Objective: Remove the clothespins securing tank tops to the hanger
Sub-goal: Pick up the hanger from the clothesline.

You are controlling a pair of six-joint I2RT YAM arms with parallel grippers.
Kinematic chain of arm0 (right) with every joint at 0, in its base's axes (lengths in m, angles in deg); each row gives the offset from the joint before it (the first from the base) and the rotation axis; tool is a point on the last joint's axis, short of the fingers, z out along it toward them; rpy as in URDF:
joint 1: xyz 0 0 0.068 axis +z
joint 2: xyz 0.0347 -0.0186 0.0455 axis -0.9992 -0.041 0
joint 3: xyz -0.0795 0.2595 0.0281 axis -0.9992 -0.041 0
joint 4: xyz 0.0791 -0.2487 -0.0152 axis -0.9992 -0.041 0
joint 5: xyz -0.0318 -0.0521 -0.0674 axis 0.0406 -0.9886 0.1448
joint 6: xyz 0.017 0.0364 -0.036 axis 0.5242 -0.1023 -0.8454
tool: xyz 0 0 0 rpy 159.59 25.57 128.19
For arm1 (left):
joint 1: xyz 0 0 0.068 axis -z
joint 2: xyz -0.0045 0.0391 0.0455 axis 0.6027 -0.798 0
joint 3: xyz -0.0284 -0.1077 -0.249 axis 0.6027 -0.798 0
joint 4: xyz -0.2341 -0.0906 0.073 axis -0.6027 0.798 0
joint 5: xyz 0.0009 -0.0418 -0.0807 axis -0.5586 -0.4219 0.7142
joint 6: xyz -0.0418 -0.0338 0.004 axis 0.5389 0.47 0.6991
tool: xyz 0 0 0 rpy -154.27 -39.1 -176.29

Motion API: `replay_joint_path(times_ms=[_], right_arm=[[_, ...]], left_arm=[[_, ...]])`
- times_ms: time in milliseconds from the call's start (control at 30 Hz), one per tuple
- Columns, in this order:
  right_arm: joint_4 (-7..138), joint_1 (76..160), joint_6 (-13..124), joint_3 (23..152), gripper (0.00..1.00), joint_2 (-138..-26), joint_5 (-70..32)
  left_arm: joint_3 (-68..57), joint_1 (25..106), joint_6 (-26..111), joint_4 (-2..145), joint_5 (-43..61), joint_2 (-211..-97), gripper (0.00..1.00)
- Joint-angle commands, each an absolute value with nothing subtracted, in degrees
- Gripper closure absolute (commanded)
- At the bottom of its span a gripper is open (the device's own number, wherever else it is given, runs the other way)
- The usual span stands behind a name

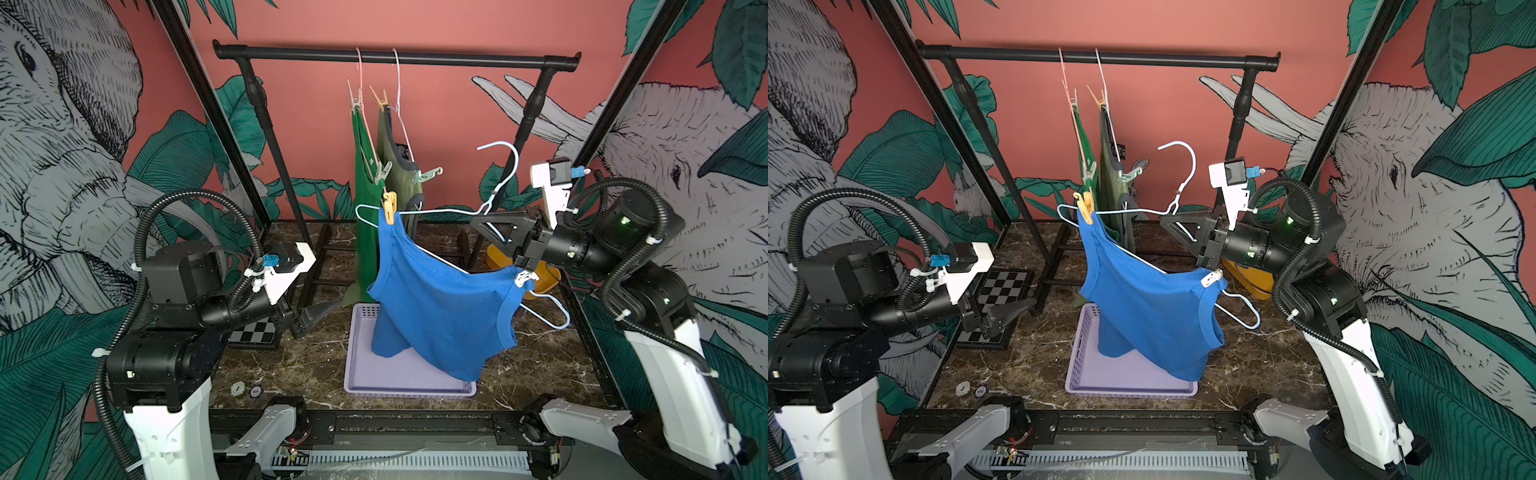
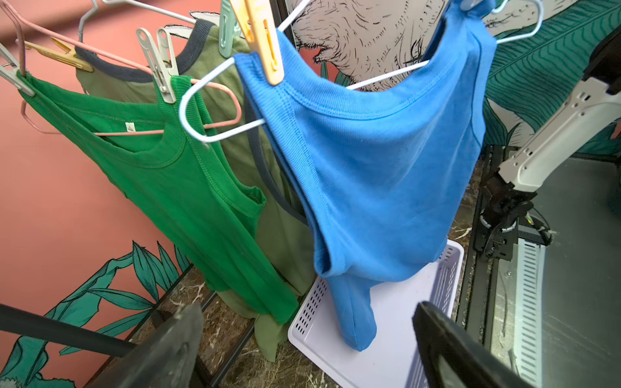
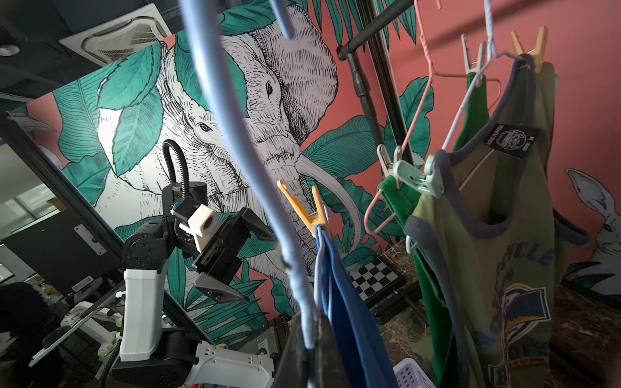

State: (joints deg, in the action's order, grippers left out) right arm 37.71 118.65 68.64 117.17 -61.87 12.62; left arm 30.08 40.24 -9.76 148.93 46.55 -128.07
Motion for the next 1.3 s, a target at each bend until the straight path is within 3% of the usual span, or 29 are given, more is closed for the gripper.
replay_joint_path(times_ms=[0,267,800,1267], right_arm=[[48.00,119.94,71.25,121.54,1.00,-62.64,17.38],[44.94,123.48,71.48,134.42,1.00,-71.73,20.90],[43.72,124.39,62.01,113.65,1.00,-62.26,17.63],[26.55,124.22,48.46,121.27,1.00,-60.67,12.49]], left_arm=[[31.69,40.30,-8.25,148.93,48.70,-129.28,0.01],[31.85,40.29,-7.27,147.90,48.13,-128.56,0.01],[42.16,40.29,-6.96,151.35,48.80,-130.95,0.01],[37.44,40.31,-3.98,146.81,49.15,-132.44,0.01]])
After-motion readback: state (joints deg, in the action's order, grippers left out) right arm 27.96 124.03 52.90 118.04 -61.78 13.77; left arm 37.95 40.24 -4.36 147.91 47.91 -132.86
